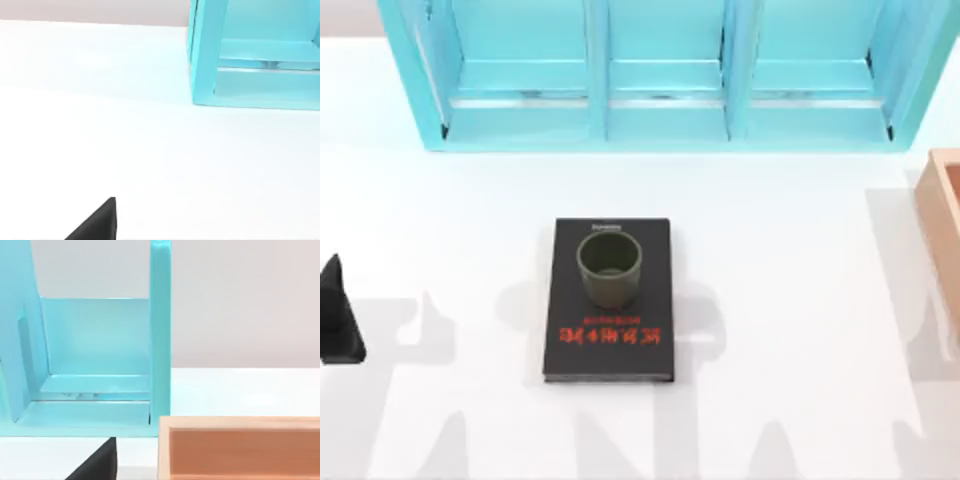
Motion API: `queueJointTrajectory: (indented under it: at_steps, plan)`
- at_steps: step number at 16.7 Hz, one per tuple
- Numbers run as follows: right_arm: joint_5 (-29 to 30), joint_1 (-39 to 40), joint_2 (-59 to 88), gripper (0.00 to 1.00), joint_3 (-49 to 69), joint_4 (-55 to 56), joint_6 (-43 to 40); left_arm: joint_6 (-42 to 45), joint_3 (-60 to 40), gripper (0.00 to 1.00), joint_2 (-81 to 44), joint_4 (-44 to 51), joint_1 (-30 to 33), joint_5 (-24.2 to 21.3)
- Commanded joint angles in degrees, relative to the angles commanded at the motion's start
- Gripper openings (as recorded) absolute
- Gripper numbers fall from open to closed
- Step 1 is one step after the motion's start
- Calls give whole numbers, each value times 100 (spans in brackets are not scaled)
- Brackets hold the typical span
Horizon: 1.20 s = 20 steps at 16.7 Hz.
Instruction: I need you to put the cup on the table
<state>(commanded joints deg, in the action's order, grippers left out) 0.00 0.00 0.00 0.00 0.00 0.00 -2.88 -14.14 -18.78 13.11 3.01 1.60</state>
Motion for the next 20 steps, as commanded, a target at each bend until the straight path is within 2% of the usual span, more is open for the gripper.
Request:
queueJointTrajectory:
  at_steps: [5,15,20]
  plan:
    - [0,0,0,100,0,0,0,-754,-2333,100,-2123,1445,494,79]
    - [0,0,0,100,0,0,0,-2608,-8250,100,-6991,4653,2134,-121]
    - [0,0,0,100,0,0,0,-3140,-10312,100,-9394,6273,2994,-185]
